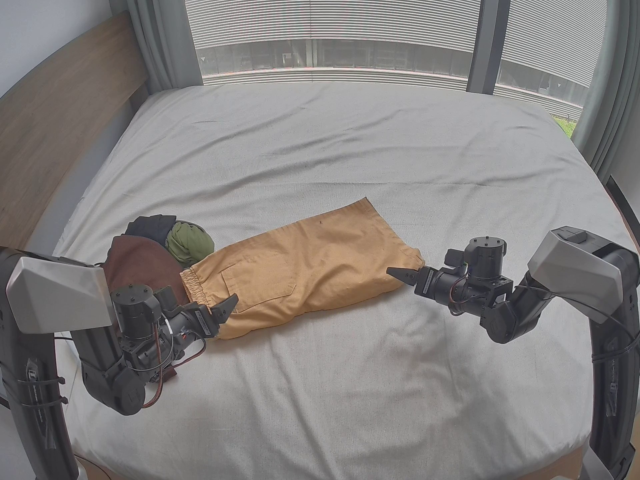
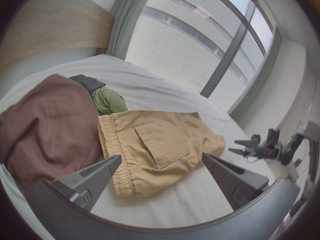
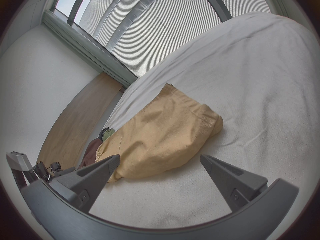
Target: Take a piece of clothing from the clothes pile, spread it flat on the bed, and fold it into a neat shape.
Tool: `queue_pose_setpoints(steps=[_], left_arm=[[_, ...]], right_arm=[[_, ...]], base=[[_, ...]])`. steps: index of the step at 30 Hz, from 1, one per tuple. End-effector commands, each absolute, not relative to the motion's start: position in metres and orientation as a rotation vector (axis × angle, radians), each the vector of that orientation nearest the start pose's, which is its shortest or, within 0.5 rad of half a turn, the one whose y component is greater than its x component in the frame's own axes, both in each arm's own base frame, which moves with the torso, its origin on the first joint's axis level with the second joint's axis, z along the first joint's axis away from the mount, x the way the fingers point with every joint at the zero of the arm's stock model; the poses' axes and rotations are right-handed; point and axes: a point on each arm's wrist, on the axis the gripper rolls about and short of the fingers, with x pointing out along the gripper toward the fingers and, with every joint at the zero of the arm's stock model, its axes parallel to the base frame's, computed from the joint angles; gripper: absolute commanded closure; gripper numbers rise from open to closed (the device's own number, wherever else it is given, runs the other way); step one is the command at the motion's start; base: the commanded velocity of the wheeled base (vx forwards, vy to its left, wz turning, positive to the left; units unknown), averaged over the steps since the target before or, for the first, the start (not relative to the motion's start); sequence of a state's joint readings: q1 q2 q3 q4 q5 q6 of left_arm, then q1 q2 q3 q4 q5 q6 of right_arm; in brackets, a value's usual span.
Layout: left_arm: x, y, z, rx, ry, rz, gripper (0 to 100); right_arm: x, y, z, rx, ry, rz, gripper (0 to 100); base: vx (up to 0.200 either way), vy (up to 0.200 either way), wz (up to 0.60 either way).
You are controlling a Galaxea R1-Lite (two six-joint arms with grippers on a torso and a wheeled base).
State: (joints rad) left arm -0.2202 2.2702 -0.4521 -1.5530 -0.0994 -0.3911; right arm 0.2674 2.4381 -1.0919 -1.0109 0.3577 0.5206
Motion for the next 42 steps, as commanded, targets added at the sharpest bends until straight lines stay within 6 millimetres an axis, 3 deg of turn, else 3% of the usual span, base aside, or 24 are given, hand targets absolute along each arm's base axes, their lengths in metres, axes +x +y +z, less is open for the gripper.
queue_pose_setpoints(steps=[1,11,21,30,42], left_arm=[[0.306,-0.067,0.009,-0.246,0.344,-0.26,0],[0.305,-0.064,0.011,-0.197,0.335,-0.261,0],[0.305,-0.064,0.009,-0.198,0.341,-0.26,0],[0.305,-0.064,0.009,-0.2,0.342,-0.26,0],[0.305,-0.064,0.008,-0.204,0.345,-0.26,0]], right_arm=[[0.42,0.126,-0.008,0.54,0.534,0.505,0],[0.436,0.13,-0.027,0.556,0.533,0.47,0],[0.447,0.154,-0.049,0.547,0.523,0.487,0],[0.46,0.185,-0.048,0.613,0.462,0.499,0],[0.463,0.196,-0.055,0.71,0.439,0.517,0]], base=[[0.0,0.0,0.0],[0.0,0.0,0.0],[0.0,0.0,0.0],[0.0,0.0,0.0],[0.0,0.0,0.0]])
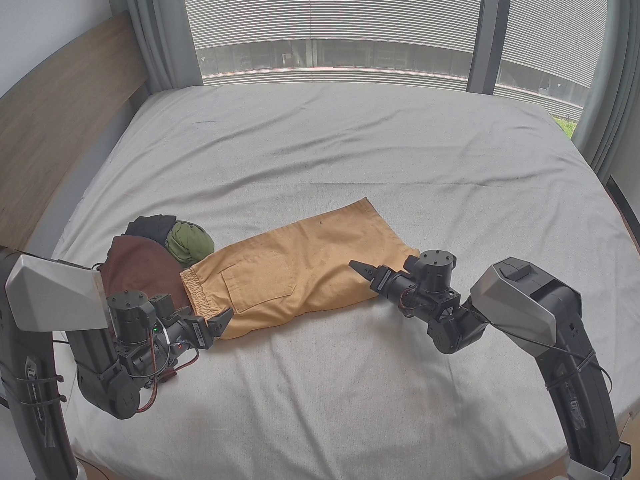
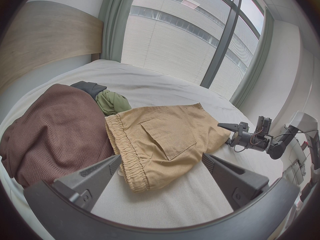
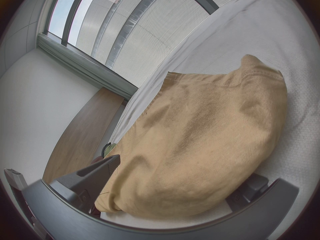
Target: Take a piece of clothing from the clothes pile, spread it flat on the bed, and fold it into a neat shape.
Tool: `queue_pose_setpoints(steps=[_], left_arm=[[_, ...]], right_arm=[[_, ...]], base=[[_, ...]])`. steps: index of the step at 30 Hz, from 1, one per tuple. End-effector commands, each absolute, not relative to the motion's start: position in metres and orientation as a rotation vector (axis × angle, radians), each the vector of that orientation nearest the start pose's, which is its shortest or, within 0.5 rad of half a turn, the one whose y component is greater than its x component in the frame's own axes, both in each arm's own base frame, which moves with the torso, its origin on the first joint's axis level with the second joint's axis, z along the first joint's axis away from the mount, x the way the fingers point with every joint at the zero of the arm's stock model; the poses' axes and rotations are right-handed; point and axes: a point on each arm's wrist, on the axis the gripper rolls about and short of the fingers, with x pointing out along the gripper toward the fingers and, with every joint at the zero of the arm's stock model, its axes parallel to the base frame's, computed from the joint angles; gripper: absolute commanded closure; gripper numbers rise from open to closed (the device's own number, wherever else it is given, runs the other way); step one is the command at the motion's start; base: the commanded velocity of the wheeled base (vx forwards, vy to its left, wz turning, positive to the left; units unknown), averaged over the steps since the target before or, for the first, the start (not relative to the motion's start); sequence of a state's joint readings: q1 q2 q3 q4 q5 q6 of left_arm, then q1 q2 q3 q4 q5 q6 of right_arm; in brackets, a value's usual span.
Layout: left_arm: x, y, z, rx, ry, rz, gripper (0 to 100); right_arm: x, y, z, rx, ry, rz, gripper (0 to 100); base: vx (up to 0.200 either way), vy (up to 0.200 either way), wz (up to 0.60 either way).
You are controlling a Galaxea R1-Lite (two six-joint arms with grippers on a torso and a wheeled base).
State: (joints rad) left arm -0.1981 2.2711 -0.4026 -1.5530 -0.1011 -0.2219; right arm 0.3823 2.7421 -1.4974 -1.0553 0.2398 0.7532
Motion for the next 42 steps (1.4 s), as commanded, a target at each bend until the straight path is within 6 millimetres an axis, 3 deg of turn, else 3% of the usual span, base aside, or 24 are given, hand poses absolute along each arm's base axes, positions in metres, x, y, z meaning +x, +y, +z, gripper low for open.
queue_pose_setpoints(steps=[1,12,13,25,28,42], left_arm=[[0.305,-0.064,0.008,-0.204,0.345,-0.26,0],[0.306,-0.063,0.007,-0.204,0.347,-0.259,0],[0.306,-0.063,0.007,-0.204,0.347,-0.259,0],[0.306,-0.063,0.004,-0.208,0.358,-0.255,0],[0.306,-0.063,0.003,-0.211,0.36,-0.254,0],[0.306,-0.063,0.0,-0.21,0.369,-0.253,0]], right_arm=[[0.463,0.198,-0.055,0.71,0.441,0.521,0],[0.461,0.2,-0.057,0.71,0.447,0.522,0],[0.461,0.2,-0.057,0.71,0.447,0.522,100],[0.457,0.192,-0.055,0.706,0.448,0.481,100],[0.446,0.186,-0.046,0.705,0.463,0.478,100],[0.391,0.166,-0.042,0.639,0.561,0.439,100]], base=[[0.0,0.0,0.0],[0.0,0.0,0.0],[0.0,0.0,0.0],[0.0,0.0,0.0],[0.0,0.0,0.0],[0.0,0.0,0.0]])
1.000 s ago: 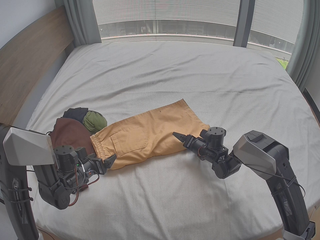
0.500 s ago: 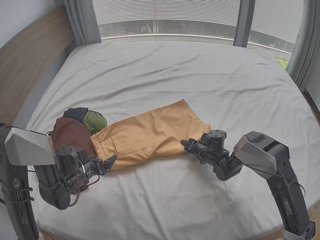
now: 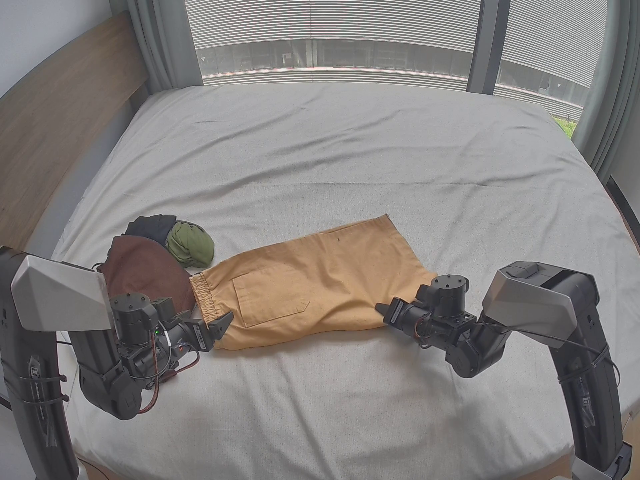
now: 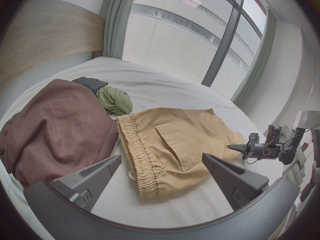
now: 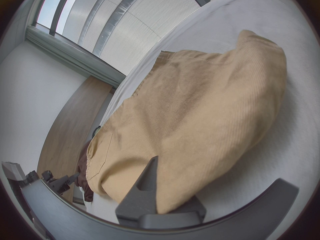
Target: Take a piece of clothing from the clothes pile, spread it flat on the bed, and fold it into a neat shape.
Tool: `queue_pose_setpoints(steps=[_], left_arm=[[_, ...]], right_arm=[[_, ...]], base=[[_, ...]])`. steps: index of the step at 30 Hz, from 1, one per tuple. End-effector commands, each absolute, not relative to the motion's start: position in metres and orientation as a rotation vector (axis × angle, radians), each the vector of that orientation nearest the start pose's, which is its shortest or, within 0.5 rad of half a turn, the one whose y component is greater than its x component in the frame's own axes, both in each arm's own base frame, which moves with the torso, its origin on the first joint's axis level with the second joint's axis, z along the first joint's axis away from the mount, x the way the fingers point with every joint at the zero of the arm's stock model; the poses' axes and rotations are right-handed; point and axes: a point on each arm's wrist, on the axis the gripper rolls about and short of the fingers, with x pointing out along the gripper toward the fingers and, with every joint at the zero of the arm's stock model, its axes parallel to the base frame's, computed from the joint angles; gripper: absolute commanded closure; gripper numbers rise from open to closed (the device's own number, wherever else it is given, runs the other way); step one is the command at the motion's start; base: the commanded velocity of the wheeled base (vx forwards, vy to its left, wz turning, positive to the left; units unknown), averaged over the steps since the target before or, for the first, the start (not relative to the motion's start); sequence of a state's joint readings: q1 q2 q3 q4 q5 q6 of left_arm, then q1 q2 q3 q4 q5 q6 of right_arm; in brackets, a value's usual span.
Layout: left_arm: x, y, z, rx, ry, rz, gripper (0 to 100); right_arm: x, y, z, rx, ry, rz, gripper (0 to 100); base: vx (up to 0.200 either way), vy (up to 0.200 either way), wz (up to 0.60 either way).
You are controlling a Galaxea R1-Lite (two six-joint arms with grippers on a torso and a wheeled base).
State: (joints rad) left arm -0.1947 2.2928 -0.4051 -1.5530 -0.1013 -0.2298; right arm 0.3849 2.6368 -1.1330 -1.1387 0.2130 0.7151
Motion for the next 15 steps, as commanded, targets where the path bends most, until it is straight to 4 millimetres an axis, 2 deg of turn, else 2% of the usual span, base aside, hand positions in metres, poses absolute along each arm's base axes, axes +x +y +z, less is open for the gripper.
queue_pose_setpoints(steps=[1,7,15], left_arm=[[0.306,-0.063,0.0,-0.21,0.369,-0.253,0],[0.307,-0.062,-0.001,-0.211,0.372,-0.251,0],[0.307,-0.063,-0.002,-0.212,0.372,-0.252,0]], right_arm=[[0.386,0.163,-0.04,0.638,0.564,0.438,100],[0.36,0.152,-0.039,0.635,0.582,0.419,100],[0.317,0.133,-0.043,0.612,0.678,0.37,100]], base=[[0.0,0.0,0.0],[0.0,0.0,0.0],[0.0,0.0,0.0]])
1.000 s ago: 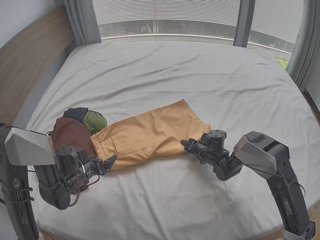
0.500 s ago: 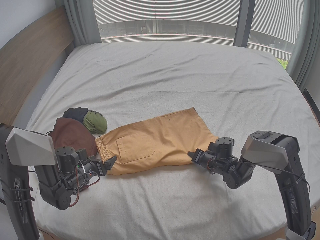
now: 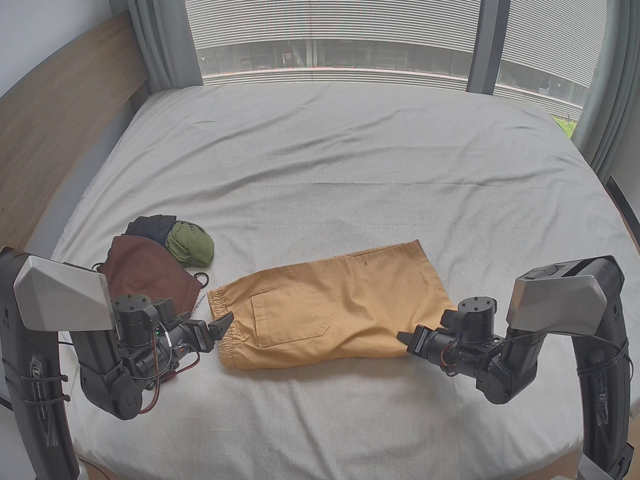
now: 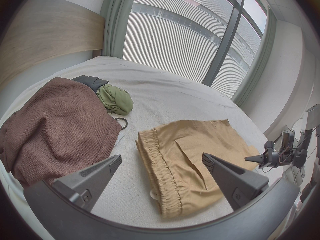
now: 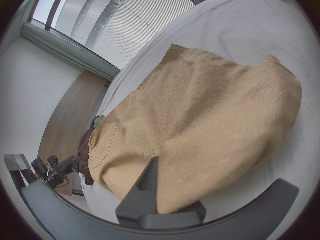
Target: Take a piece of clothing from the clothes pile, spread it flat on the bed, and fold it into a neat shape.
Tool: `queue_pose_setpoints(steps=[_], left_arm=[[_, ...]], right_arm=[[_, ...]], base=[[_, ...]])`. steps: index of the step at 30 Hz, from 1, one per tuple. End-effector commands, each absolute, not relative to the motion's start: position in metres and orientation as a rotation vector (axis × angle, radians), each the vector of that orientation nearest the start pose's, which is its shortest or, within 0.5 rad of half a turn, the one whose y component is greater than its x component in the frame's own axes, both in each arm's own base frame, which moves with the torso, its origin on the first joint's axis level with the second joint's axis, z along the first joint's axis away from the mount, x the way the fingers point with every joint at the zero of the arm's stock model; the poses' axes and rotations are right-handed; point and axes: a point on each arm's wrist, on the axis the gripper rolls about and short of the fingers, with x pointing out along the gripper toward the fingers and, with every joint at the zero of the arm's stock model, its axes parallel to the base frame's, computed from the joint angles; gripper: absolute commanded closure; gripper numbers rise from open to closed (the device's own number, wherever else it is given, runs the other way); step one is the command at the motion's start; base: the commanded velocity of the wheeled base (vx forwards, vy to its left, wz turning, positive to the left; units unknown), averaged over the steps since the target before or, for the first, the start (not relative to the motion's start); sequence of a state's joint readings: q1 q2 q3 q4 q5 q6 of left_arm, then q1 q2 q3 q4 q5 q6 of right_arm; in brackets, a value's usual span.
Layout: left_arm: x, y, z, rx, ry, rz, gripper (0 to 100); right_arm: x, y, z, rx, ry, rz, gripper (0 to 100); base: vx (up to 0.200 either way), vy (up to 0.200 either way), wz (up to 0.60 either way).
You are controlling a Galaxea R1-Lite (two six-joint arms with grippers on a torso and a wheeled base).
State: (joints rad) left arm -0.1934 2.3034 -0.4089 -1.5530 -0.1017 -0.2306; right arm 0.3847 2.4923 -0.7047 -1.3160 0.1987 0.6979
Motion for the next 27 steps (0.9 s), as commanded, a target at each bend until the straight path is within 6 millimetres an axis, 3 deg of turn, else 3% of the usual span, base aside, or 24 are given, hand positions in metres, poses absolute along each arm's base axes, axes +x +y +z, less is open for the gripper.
queue_pose_setpoints(steps=[1,8,21,22,25,27], left_arm=[[0.307,-0.063,-0.002,-0.215,0.373,-0.252,0],[0.307,-0.062,-0.001,-0.23,0.375,-0.249,0],[0.307,-0.062,-0.002,-0.232,0.376,-0.249,0],[0.307,-0.063,-0.002,-0.232,0.377,-0.25,0],[0.307,-0.063,-0.002,-0.232,0.377,-0.25,0],[0.307,-0.063,-0.002,-0.233,0.377,-0.25,0]], right_arm=[[0.314,0.131,-0.044,0.608,0.686,0.368,100],[0.297,0.125,-0.05,0.586,0.69,0.371,100],[0.29,0.125,-0.067,0.573,0.722,0.365,100],[0.289,0.125,-0.067,0.572,0.727,0.365,0],[0.283,0.124,-0.066,0.565,0.747,0.362,0],[0.267,0.122,-0.066,0.541,0.8,0.37,0]], base=[[0.0,0.0,0.0],[0.0,0.0,0.0],[0.0,0.0,0.0],[0.0,0.0,0.0],[0.0,0.0,0.0],[0.0,0.0,0.0]])
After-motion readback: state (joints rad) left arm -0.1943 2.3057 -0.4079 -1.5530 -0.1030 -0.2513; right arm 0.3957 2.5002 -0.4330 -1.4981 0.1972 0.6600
